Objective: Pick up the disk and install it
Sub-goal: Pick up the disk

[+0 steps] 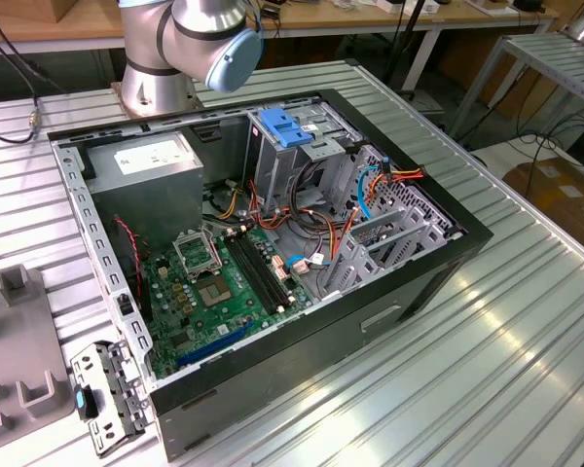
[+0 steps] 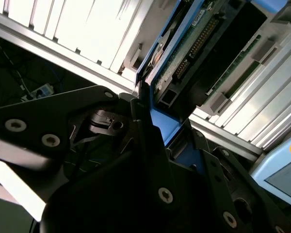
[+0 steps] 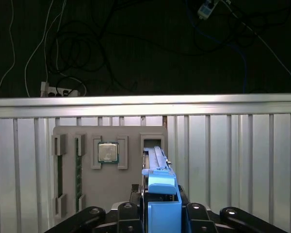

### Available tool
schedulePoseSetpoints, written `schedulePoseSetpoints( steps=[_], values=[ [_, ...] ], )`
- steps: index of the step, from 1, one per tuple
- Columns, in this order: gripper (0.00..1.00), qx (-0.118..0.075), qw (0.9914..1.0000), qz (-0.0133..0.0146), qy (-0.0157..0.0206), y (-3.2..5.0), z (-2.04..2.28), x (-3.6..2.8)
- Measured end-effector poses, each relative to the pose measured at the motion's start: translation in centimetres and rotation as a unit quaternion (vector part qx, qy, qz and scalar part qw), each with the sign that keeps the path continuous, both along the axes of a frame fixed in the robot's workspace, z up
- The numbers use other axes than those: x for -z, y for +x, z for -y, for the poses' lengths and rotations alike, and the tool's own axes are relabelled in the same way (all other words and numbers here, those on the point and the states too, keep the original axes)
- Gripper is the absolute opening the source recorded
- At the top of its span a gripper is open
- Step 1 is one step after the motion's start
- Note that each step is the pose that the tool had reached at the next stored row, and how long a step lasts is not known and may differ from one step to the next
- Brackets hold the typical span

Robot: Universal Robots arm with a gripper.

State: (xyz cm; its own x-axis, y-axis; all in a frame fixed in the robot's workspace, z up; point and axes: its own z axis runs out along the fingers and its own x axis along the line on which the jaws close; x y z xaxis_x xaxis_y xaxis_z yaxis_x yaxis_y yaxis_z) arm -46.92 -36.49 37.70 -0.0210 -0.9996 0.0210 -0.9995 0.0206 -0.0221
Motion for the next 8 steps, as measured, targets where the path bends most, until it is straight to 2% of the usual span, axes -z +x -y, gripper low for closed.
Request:
schedulePoseSetpoints(
  steps=[8],
  values=[
    [0.37,0.0,1.0,0.0,0.0,0.0,0.0,-0.22]
  ],
)
